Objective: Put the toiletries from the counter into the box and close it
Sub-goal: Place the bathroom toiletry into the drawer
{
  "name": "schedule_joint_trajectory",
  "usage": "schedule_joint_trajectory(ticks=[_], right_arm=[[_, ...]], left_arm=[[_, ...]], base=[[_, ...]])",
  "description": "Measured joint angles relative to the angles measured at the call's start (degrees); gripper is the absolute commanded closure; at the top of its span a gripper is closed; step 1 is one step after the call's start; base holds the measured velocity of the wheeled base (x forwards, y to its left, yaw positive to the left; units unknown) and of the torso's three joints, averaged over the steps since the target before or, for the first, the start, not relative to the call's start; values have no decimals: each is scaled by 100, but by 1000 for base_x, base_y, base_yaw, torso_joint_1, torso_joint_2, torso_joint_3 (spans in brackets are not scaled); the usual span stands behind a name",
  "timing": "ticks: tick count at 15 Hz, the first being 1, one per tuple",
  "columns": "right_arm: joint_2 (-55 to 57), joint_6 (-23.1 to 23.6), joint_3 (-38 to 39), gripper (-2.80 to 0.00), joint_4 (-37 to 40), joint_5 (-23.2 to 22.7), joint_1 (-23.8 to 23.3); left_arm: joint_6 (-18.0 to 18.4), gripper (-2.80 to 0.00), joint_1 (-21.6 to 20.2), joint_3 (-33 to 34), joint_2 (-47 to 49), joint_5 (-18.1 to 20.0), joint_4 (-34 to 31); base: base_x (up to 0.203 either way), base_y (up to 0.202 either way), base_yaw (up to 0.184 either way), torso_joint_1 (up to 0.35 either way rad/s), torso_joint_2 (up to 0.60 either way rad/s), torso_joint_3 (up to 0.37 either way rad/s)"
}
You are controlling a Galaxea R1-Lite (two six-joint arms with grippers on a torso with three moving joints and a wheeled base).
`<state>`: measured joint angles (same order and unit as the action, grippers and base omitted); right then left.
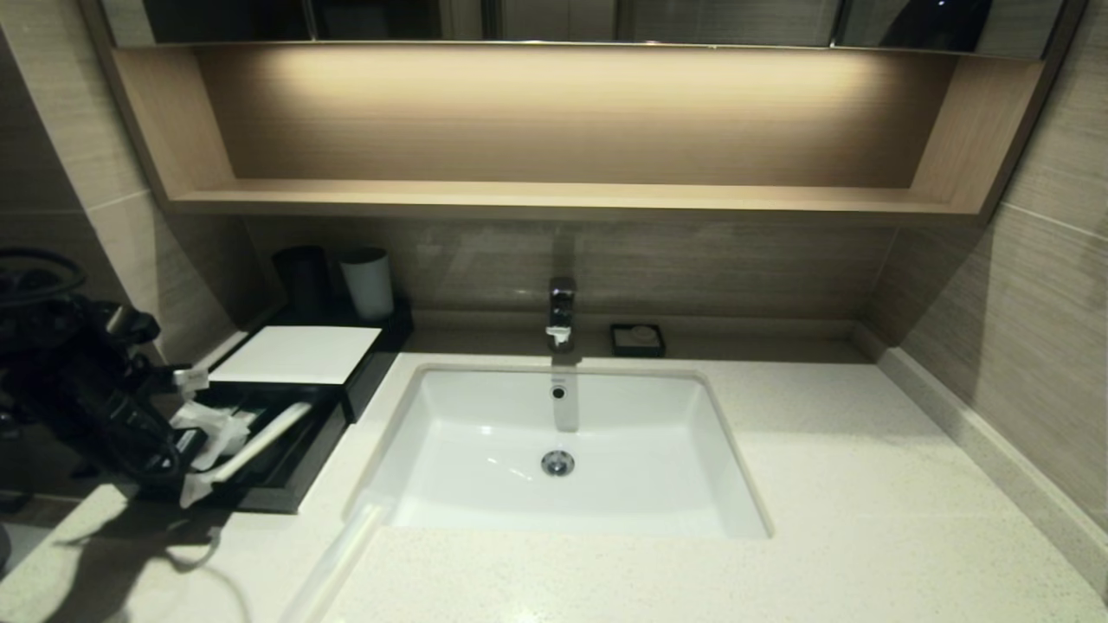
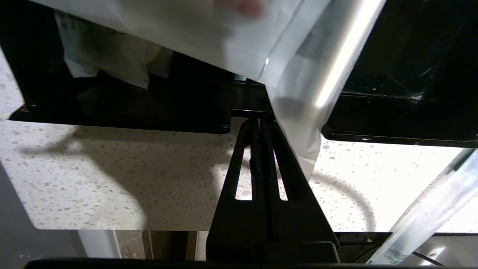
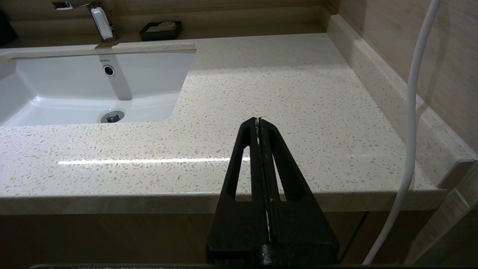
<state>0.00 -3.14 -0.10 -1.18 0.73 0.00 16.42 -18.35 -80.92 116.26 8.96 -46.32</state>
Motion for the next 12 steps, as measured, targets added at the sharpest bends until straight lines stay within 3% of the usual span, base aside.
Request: schedule_joint_trajectory(ticks=[4, 8, 12], right_arm=[[0, -1, 0, 0, 0, -5, 0], [0, -1, 0, 0, 0, -2, 0], [0, -2, 0, 0, 0, -5, 0]], left_arm=[[-2, 0, 95, -28, -74, 394, 17], [2, 0, 140, 127, -135, 424, 514], [24, 0, 108, 253, -426, 366, 408]], base=[[0, 0, 0, 0, 0, 0], [0, 0, 0, 0, 0, 0], [0, 0, 0, 0, 0, 0]])
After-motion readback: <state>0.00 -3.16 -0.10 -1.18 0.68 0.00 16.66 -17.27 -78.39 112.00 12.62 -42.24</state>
